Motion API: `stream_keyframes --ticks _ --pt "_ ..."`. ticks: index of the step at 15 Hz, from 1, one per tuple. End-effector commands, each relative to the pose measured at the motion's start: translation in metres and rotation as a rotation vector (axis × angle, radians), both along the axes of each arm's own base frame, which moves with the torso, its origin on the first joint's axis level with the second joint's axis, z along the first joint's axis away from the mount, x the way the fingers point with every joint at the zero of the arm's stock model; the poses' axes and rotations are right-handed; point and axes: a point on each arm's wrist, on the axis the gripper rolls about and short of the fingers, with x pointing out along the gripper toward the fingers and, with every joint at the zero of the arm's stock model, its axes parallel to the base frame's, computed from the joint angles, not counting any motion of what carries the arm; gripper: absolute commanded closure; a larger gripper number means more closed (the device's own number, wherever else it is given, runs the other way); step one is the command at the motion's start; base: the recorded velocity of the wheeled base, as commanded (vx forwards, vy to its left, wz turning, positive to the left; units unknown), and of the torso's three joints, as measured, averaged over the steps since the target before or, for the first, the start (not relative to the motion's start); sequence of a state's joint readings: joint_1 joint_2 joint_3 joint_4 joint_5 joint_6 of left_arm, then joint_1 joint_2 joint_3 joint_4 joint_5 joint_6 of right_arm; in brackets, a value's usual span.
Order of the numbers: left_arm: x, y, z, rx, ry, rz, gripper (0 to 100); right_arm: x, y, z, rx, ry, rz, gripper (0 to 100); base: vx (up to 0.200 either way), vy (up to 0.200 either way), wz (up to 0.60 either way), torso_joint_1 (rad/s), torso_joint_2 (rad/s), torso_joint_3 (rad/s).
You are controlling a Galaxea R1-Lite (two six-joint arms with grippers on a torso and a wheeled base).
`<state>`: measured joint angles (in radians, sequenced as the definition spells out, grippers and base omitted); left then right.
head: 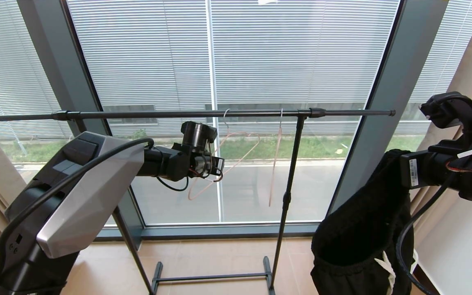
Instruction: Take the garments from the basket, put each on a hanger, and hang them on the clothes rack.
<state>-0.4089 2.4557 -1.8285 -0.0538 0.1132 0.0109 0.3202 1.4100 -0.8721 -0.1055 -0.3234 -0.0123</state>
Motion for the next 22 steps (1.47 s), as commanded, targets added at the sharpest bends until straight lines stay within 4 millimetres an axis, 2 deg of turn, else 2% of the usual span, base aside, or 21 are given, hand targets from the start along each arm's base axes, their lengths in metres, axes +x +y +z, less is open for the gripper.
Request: stream_keyframes --ticks 1,10,15,18,20,21,22 --pt "-0.001 0.000 0.001 0.000 -0.001 0.000 100 0.000 0.000 0.000 -0.002 0.000 0.001 100 0.000 0.000 0.00 0.000 0.00 0.000" --pt "-0.009 -0.002 0.026 -0.022 -0.041 -0.009 100 -0.001 0.000 0.001 0.001 -0.003 0.000 100 0.000 0.000 0.00 0.006 0.00 0.001" --pt "-0.029 0.001 0.044 -0.023 -0.040 -0.021 100 -0.001 0.000 0.000 0.001 -0.003 0.003 100 0.000 0.000 0.00 0.000 0.00 0.000" --pt "-0.051 0.005 0.059 -0.026 -0.034 -0.030 100 -0.002 0.001 0.000 0.001 -0.003 0.006 100 0.000 0.000 0.00 0.000 0.00 0.000" --pt "-0.076 0.012 0.068 -0.033 -0.045 -0.040 100 -0.002 0.001 -0.001 0.000 0.000 0.008 100 0.000 0.000 0.00 0.000 0.00 0.000" --pt "-0.082 0.014 0.069 -0.036 -0.052 -0.041 100 -0.002 0.002 -0.001 0.000 0.000 0.011 100 0.000 0.000 0.00 0.000 0.00 0.000" --pt "-0.099 0.022 0.072 -0.045 -0.073 -0.044 100 -0.003 0.005 -0.003 -0.003 0.007 0.025 100 0.000 0.000 0.00 0.000 0.00 0.000"
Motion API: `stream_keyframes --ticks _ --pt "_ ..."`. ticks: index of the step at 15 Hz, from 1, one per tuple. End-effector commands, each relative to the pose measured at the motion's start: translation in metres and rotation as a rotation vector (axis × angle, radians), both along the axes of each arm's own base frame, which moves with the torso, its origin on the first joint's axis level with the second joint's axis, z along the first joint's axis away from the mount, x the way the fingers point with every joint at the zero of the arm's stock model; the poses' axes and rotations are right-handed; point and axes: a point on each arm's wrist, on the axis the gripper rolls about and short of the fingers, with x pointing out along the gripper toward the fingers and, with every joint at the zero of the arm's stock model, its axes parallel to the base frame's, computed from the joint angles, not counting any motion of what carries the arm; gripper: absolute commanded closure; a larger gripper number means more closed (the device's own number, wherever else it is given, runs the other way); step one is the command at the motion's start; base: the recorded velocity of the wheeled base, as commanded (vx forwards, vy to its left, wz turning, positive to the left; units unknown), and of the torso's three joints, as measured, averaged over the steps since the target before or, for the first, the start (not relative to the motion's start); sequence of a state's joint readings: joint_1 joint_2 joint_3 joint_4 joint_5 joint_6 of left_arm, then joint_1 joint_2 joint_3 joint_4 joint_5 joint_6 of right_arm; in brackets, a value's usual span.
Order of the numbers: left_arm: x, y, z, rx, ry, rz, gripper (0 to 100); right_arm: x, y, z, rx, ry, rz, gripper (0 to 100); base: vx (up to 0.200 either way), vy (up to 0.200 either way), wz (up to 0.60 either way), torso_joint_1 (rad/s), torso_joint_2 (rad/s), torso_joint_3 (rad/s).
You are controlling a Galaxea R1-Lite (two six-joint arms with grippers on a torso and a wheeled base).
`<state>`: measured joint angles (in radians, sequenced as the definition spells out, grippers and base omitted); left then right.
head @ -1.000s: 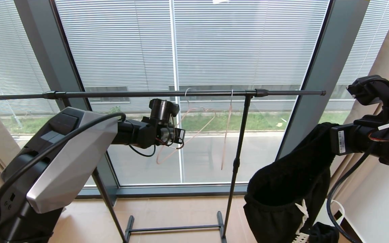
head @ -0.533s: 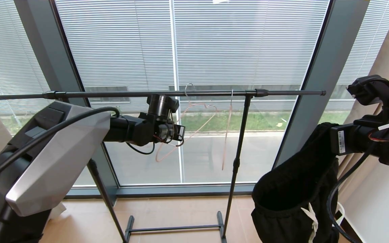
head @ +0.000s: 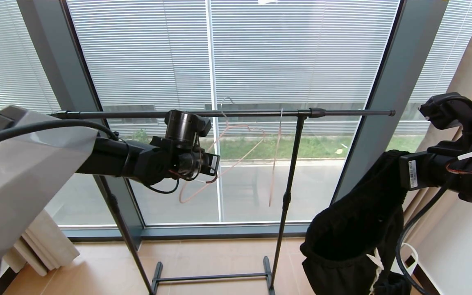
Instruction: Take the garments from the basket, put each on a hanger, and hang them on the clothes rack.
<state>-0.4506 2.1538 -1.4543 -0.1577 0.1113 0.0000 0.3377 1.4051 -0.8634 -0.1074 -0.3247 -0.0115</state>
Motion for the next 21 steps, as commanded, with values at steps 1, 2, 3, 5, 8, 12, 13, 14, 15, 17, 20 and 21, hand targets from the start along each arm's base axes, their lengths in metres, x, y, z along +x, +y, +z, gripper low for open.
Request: stream_keyframes --ticks 1,2,3,5,8,12,13,14,15,17,20,21 --pt "-0.041 0.017 0.024 -0.027 -0.054 -0.005 100 -0.001 0.002 -0.003 -0.005 0.011 0.010 100 0.000 0.000 0.00 0.000 0.00 0.000" --pt "-0.058 0.025 0.024 -0.024 -0.047 -0.007 100 -0.001 0.003 -0.003 -0.006 0.011 0.013 100 0.000 0.000 0.00 0.000 0.00 0.000" --pt "-0.067 0.029 0.023 -0.019 -0.039 -0.007 100 -0.001 0.003 -0.003 -0.006 0.010 0.013 100 0.000 0.000 0.00 0.000 0.00 0.000" --pt "-0.104 0.042 0.022 -0.020 -0.039 -0.022 100 -0.003 0.007 -0.003 -0.009 0.012 0.030 100 0.000 0.000 0.00 0.000 0.00 0.000" --pt "-0.152 0.064 0.014 -0.049 -0.094 -0.031 100 -0.005 0.018 -0.003 -0.036 0.011 0.076 100 0.000 0.000 0.00 0.000 0.00 0.000" --pt "-0.187 0.070 0.016 -0.091 -0.174 -0.087 100 0.006 0.024 -0.004 -0.162 0.013 0.080 100 0.000 0.000 0.00 0.000 0.00 0.000" --pt "-0.195 0.069 0.018 -0.098 -0.182 -0.110 100 0.013 0.027 -0.005 -0.180 0.018 0.062 100 0.000 0.000 0.00 0.000 0.00 0.000" --pt "-0.200 0.067 0.021 -0.106 -0.192 -0.127 100 0.018 0.028 -0.006 -0.197 0.019 0.033 100 0.000 0.000 0.00 0.000 0.00 0.000" --pt "-0.204 0.066 0.021 -0.108 -0.194 -0.144 100 0.020 0.029 -0.007 -0.205 0.020 0.018 100 0.000 0.000 0.00 0.000 0.00 0.000" --pt "-0.218 0.059 0.018 -0.109 -0.185 -0.205 100 0.026 0.030 -0.008 -0.225 0.020 -0.023 100 0.000 0.000 0.00 0.000 0.00 0.000" --pt "-0.231 0.046 0.016 -0.113 -0.174 -0.291 100 0.036 0.033 -0.011 -0.245 0.025 -0.065 100 0.000 0.000 0.00 0.000 0.00 0.000" --pt "-0.233 0.042 0.017 -0.115 -0.175 -0.310 100 0.039 0.034 -0.011 -0.245 0.025 -0.067 100 0.000 0.000 0.00 0.000 0.00 0.000"
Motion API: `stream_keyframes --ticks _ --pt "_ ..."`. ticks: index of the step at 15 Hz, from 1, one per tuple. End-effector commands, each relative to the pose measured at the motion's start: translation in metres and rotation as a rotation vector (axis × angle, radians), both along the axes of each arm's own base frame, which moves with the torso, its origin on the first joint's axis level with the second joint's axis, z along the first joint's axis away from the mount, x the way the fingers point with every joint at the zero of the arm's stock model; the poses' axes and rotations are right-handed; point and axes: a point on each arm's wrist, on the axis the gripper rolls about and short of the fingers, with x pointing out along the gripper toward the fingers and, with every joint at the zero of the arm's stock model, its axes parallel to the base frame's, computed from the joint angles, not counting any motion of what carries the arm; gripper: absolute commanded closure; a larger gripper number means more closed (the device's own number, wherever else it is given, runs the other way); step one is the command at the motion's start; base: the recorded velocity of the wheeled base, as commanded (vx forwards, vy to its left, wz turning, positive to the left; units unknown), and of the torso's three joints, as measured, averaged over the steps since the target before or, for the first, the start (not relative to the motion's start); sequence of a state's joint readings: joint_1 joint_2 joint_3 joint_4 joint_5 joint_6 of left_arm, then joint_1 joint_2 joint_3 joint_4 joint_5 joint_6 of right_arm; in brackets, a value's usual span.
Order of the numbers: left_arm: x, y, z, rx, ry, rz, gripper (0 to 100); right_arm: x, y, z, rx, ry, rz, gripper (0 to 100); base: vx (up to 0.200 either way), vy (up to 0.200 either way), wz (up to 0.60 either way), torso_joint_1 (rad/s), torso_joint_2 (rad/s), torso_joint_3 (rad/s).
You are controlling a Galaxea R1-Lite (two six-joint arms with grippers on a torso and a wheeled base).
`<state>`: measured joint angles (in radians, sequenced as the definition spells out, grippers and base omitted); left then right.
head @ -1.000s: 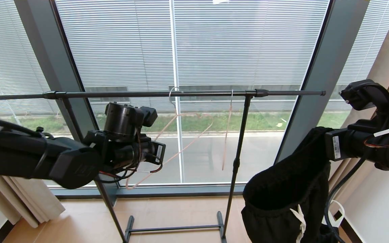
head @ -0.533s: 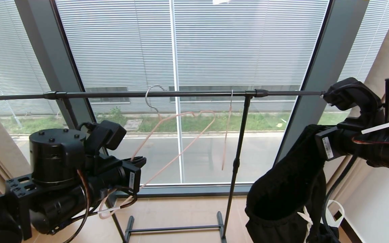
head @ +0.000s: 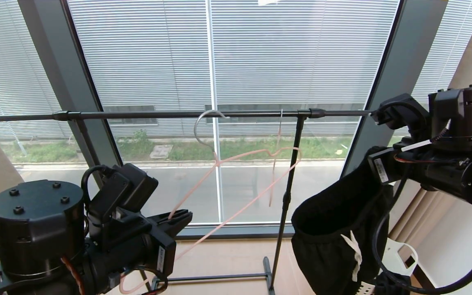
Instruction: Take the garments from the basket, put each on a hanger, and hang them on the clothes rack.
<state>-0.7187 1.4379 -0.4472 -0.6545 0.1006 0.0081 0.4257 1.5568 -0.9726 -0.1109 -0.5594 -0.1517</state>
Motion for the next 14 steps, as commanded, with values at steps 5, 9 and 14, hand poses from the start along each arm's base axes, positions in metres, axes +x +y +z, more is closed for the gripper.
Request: stream_keyframes --ticks 5,9,14 --pt "-0.009 -0.019 -0.005 0.016 0.016 -0.094 100 0.023 0.009 -0.002 -0.002 0.006 -0.006 100 0.000 0.000 0.00 0.000 0.00 0.000" --pt "-0.008 -0.033 -0.009 0.032 0.031 -0.129 100 0.032 0.013 -0.003 0.000 0.006 -0.006 100 0.000 0.000 0.00 0.000 0.00 0.000" --pt "0.007 -0.055 -0.012 0.041 0.039 -0.143 100 0.028 0.014 -0.001 0.016 0.001 0.006 100 0.000 0.000 0.00 0.000 0.00 0.000"
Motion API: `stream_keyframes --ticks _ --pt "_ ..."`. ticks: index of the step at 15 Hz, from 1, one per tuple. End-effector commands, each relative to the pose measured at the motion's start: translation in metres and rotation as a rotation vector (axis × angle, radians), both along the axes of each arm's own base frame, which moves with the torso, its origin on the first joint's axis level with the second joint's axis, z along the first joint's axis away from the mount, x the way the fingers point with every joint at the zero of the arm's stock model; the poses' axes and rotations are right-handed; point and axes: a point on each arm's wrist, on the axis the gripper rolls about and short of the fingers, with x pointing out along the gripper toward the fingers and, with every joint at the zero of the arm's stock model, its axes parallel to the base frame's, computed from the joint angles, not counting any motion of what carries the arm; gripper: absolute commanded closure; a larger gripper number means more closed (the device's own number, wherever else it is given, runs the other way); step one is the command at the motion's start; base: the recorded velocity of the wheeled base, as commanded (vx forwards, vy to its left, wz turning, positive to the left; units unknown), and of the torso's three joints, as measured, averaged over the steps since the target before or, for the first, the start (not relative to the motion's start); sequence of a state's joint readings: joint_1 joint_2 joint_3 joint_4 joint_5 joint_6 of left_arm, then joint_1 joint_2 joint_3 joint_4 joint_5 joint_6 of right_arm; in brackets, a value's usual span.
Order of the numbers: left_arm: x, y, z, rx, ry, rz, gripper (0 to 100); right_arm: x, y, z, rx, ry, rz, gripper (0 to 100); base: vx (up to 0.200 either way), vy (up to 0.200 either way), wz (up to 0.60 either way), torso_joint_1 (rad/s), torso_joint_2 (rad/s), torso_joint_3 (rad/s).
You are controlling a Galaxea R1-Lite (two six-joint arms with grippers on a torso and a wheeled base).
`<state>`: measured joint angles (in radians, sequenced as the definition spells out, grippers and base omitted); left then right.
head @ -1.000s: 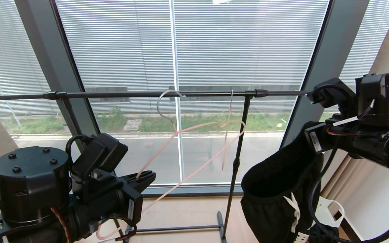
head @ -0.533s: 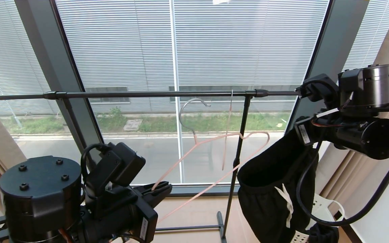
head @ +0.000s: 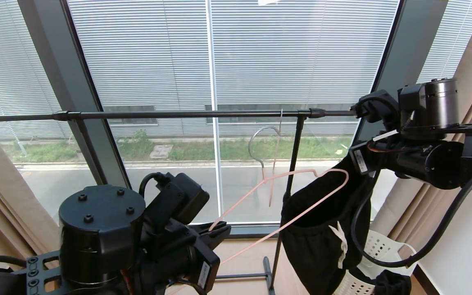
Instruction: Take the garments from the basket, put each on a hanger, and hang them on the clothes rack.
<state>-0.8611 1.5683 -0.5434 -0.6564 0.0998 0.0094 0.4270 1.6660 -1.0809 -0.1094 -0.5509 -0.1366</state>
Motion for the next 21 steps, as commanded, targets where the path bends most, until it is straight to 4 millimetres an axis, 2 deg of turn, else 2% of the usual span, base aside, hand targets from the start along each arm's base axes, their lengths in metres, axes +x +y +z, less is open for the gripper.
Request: stream_keyframes --ticks 1,7,9,14,21 --pt "0.009 -0.011 -0.007 0.020 0.018 0.001 100 -0.005 0.002 0.002 0.017 -0.008 0.004 100 0.000 0.000 0.00 0.000 0.00 0.000" --pt "0.019 -0.023 -0.006 0.010 0.015 0.004 100 -0.029 0.017 0.009 0.054 -0.029 0.074 100 0.000 0.000 0.00 0.000 0.00 0.000" --pt "0.023 -0.026 -0.006 0.004 0.014 0.010 100 -0.043 0.027 0.009 0.095 -0.036 0.096 100 0.000 0.000 0.00 0.000 0.00 0.000" --pt "0.028 -0.029 -0.008 0.005 0.013 0.025 100 -0.070 0.036 0.007 0.165 -0.033 0.141 100 0.000 0.000 0.00 0.000 0.00 0.000" --pt "0.058 -0.002 -0.002 -0.029 -0.054 0.222 100 -0.063 0.041 0.010 0.147 -0.088 0.025 100 0.000 0.000 0.00 0.000 0.00 0.000"
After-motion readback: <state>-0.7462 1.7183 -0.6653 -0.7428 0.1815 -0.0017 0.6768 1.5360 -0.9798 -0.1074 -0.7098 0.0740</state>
